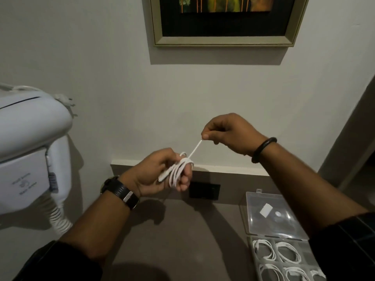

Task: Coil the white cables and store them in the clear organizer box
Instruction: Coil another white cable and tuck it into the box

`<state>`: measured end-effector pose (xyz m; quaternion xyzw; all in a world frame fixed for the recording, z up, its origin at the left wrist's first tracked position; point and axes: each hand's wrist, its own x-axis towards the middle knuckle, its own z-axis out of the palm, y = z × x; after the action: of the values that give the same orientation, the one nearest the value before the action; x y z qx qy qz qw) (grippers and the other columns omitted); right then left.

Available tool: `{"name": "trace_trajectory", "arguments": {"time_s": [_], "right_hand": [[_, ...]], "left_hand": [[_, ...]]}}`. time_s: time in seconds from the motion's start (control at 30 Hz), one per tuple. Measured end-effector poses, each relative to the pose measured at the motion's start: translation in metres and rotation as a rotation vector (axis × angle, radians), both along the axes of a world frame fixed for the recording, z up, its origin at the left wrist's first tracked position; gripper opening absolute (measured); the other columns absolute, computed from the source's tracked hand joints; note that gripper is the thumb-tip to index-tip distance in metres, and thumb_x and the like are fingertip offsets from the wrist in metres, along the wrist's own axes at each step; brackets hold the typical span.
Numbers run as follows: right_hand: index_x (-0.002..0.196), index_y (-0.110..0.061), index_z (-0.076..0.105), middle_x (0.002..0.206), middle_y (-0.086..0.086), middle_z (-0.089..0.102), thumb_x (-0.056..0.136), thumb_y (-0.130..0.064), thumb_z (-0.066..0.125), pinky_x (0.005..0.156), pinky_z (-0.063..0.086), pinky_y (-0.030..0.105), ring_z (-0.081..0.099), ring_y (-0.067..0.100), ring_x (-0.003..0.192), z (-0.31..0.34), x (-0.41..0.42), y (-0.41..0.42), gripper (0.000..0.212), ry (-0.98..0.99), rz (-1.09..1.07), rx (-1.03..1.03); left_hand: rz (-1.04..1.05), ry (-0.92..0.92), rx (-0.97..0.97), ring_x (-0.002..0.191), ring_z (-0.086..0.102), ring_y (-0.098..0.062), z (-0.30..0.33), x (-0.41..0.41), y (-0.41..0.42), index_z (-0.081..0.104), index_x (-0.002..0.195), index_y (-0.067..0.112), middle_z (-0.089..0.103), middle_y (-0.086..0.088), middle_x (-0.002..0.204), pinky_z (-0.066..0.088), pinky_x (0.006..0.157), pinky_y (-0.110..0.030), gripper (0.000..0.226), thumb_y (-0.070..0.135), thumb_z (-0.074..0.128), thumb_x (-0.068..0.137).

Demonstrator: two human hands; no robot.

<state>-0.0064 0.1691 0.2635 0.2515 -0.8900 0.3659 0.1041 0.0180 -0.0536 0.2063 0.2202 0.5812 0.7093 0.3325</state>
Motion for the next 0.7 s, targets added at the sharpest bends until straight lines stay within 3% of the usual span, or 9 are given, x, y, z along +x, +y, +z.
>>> {"name": "trace_trajectory", "arguments": {"time_s": [0.1, 0.17, 0.23, 0.3, 0.5, 0.6, 0.7], "right_hand": [[0.084, -0.007, 0.073, 0.059, -0.006, 0.06, 0.089, -0.02, 0.064, 0.049, 0.038, 0.006, 0.051, -0.001, 0.047, -0.033, 0.001, -0.011, 0.016, -0.044, -0.044, -0.108], [0.076, -0.004, 0.067, 0.06, 0.005, 0.062, 0.092, -0.018, 0.059, 0.055, 0.038, 0.017, 0.049, 0.006, 0.051, -0.059, 0.012, -0.028, 0.024, -0.018, -0.028, -0.016], [0.072, -0.003, 0.059, 0.07, 0.016, 0.065, 0.095, -0.018, 0.053, 0.061, 0.035, 0.031, 0.052, 0.022, 0.061, -0.081, 0.028, -0.05, 0.028, 0.013, 0.024, 0.131], [0.076, -0.01, 0.054, 0.08, 0.017, 0.066, 0.096, -0.022, 0.049, 0.062, 0.033, 0.031, 0.055, 0.031, 0.07, -0.088, 0.044, -0.068, 0.024, 0.059, 0.071, 0.276], [0.095, -0.006, 0.06, 0.09, 0.016, 0.065, 0.095, -0.012, 0.049, 0.062, 0.035, 0.032, 0.061, 0.033, 0.079, -0.059, 0.062, -0.079, 0.013, 0.302, 0.098, 0.596], [0.097, -0.011, 0.065, 0.091, 0.011, 0.067, 0.092, -0.012, 0.054, 0.067, 0.048, 0.035, 0.062, 0.029, 0.08, -0.037, 0.061, -0.075, 0.012, 0.39, 0.121, 0.555], [0.097, -0.014, 0.069, 0.091, 0.008, 0.071, 0.088, -0.021, 0.063, 0.074, 0.052, 0.036, 0.064, 0.022, 0.08, -0.028, 0.057, -0.063, 0.013, 0.317, 0.148, 0.313]], "left_hand": [[0.001, -0.09, 0.287, 0.048, 0.046, -0.019, 0.012, 0.002, 0.009, 0.048, 0.063, 0.007, 0.048, -0.006, 0.053, 0.042, 0.049, -0.026, 0.023, 0.023, 0.041, 0.077], [0.071, -0.071, 0.359, 0.046, 0.044, -0.015, 0.02, -0.001, 0.012, 0.045, 0.06, 0.011, 0.044, -0.001, 0.051, 0.038, 0.044, -0.023, 0.019, 0.022, 0.042, 0.076], [0.159, -0.055, 0.357, 0.044, 0.04, -0.013, 0.024, -0.007, 0.012, 0.042, 0.057, 0.014, 0.04, 0.002, 0.049, 0.031, 0.04, -0.021, 0.02, 0.023, 0.042, 0.075], [0.252, -0.07, 0.342, 0.041, 0.037, -0.011, 0.024, -0.014, 0.01, 0.039, 0.054, 0.016, 0.038, 0.004, 0.046, 0.027, 0.038, -0.02, 0.023, 0.023, 0.045, 0.075], [0.505, -0.113, 0.297, 0.041, 0.043, -0.011, 0.007, -0.024, 0.007, 0.039, 0.054, 0.018, 0.039, 0.004, 0.046, 0.035, 0.038, -0.018, 0.035, 0.022, 0.043, 0.088], [0.507, -0.074, 0.236, 0.048, 0.045, -0.012, -0.001, -0.018, 0.012, 0.047, 0.06, 0.016, 0.049, 0.002, 0.053, 0.038, 0.046, -0.024, 0.032, 0.026, 0.047, 0.09], [0.493, -0.002, 0.172, 0.049, 0.049, -0.013, 0.001, -0.013, 0.014, 0.054, 0.065, 0.015, 0.054, 0.002, 0.055, 0.04, 0.046, -0.024, 0.03, 0.029, 0.047, 0.091]]}}
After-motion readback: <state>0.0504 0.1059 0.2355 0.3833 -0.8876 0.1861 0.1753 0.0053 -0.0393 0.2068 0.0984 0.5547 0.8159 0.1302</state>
